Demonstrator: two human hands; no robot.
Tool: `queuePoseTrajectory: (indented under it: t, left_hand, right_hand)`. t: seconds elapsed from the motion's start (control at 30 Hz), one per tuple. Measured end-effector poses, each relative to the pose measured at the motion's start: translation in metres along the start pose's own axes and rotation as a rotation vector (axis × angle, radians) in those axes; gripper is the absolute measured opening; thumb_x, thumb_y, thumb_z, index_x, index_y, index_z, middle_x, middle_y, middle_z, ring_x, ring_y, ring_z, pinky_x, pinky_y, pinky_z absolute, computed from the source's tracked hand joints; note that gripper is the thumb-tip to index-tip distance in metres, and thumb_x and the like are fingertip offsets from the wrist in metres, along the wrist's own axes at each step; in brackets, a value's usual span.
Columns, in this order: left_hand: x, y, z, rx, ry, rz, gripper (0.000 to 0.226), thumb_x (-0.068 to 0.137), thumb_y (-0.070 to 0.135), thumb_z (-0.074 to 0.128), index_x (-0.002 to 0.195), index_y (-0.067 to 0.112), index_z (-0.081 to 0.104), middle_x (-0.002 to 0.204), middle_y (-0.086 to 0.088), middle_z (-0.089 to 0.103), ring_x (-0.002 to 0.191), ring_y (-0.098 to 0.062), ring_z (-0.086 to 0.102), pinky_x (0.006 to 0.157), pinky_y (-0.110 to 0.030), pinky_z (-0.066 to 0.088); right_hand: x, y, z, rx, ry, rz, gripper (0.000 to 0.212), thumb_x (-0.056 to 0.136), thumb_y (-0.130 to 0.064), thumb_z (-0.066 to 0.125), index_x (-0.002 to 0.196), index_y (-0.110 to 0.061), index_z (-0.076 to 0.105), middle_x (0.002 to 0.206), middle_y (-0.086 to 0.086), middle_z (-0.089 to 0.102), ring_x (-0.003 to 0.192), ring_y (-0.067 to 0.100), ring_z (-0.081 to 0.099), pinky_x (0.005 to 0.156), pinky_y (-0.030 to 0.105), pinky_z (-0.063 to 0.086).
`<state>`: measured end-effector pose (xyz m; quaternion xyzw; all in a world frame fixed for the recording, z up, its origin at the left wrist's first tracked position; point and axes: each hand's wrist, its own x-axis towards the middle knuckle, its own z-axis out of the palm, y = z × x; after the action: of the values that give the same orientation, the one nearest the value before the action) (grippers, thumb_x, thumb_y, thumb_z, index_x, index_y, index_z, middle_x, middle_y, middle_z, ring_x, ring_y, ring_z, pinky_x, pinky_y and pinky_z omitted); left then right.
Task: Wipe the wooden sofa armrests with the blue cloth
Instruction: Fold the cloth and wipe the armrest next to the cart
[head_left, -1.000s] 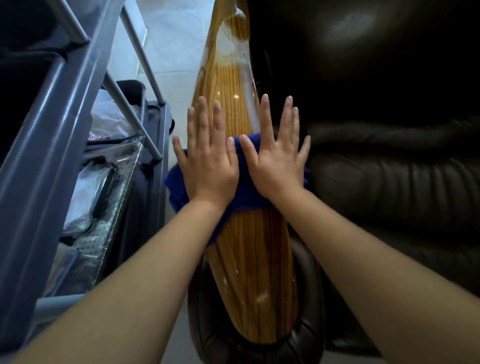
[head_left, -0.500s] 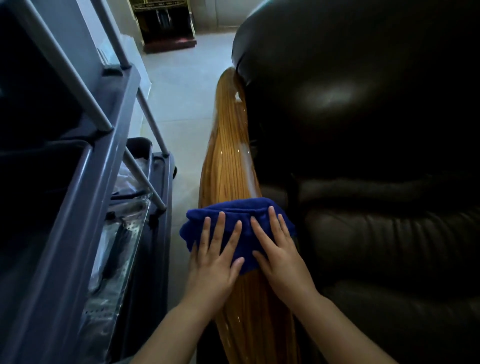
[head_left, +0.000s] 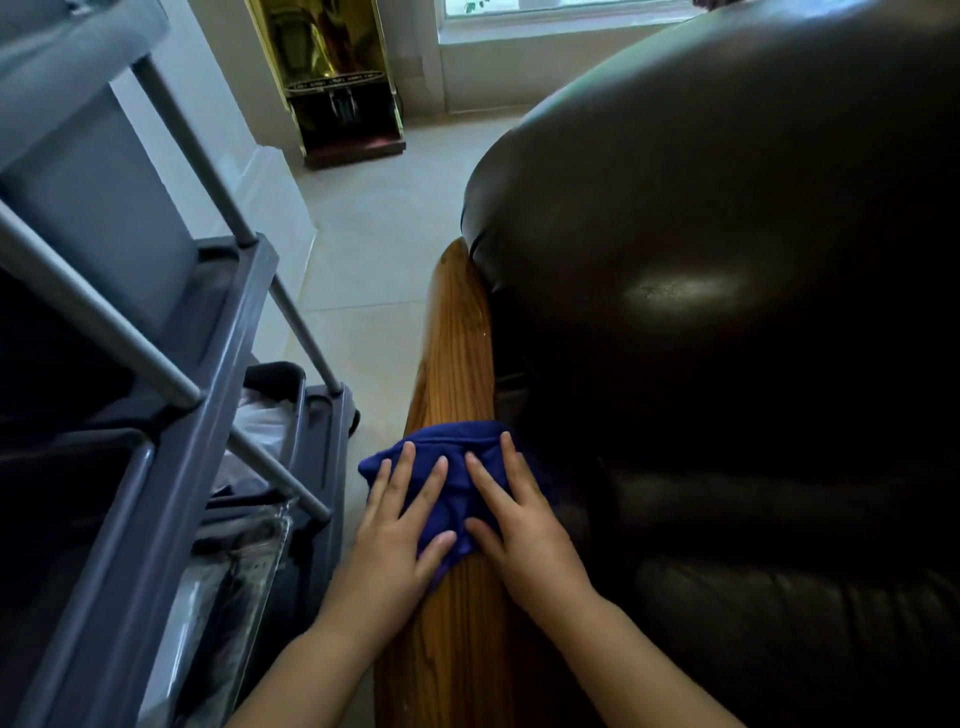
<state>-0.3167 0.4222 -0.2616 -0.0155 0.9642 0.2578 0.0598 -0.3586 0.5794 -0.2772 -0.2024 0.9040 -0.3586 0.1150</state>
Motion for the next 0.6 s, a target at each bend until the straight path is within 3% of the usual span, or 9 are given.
queuePoseTrajectory:
  t: [0.1, 0.23, 0.37, 0.47, 0.6]
  left_hand:
    - [0.034, 0.002, -0.010, -0.028, 0.000, -0.033, 0.075, 0.091, 0.038, 0.048, 0.136, 0.044, -0.012, 0.147, 0.020, -0.024, 0.142, -0.013, -0.012, 0.115, -0.038, 0.012]
    - [0.057, 0.008, -0.022, 0.000, -0.025, -0.103, 0.078, 0.090, 0.037, 0.051, 0.137, 0.042, -0.011, 0.152, 0.011, -0.023, 0.144, -0.021, -0.008, 0.116, -0.040, 0.013]
    - [0.042, 0.006, -0.020, 0.060, 0.115, -0.019, 0.081, 0.087, 0.034, 0.057, 0.135, 0.048, -0.007, 0.151, 0.016, -0.022, 0.142, -0.012, -0.012, 0.115, -0.042, 0.018]
    - [0.056, 0.000, -0.026, -0.075, -0.020, 0.012, 0.085, 0.086, 0.031, 0.059, 0.136, 0.041, -0.008, 0.152, 0.015, -0.018, 0.144, -0.014, -0.011, 0.118, -0.037, 0.007]
    - [0.104, -0.005, -0.044, -0.043, -0.189, -0.004, 0.100, 0.078, 0.031, 0.070, 0.140, 0.035, -0.009, 0.156, 0.004, -0.018, 0.144, -0.019, -0.010, 0.119, -0.040, 0.008]
  right_hand:
    - [0.037, 0.002, -0.013, 0.006, -0.021, -0.021, 0.061, 0.094, -0.032, 0.047, 0.144, -0.040, 0.012, 0.143, -0.018, -0.027, 0.142, 0.012, -0.012, 0.114, 0.033, 0.014]
    - [0.060, -0.002, -0.030, -0.050, -0.066, -0.010, 0.067, 0.091, -0.031, 0.051, 0.144, -0.041, 0.010, 0.152, -0.010, -0.022, 0.144, 0.017, -0.010, 0.114, 0.038, 0.016]
    - [0.052, 0.004, -0.037, -0.135, 0.051, -0.119, 0.073, 0.088, -0.027, 0.057, 0.144, -0.040, 0.012, 0.158, 0.000, -0.001, 0.144, 0.018, 0.002, 0.112, 0.035, 0.020]
    - [0.062, 0.007, -0.037, -0.109, -0.050, -0.090, 0.069, 0.090, -0.030, 0.054, 0.144, -0.038, 0.013, 0.158, -0.005, -0.007, 0.144, 0.014, -0.004, 0.114, 0.035, 0.019]
    - [0.096, 0.007, -0.043, -0.108, -0.123, -0.051, 0.075, 0.088, -0.031, 0.057, 0.145, -0.036, 0.008, 0.156, -0.005, -0.016, 0.143, 0.016, -0.011, 0.114, 0.035, 0.012]
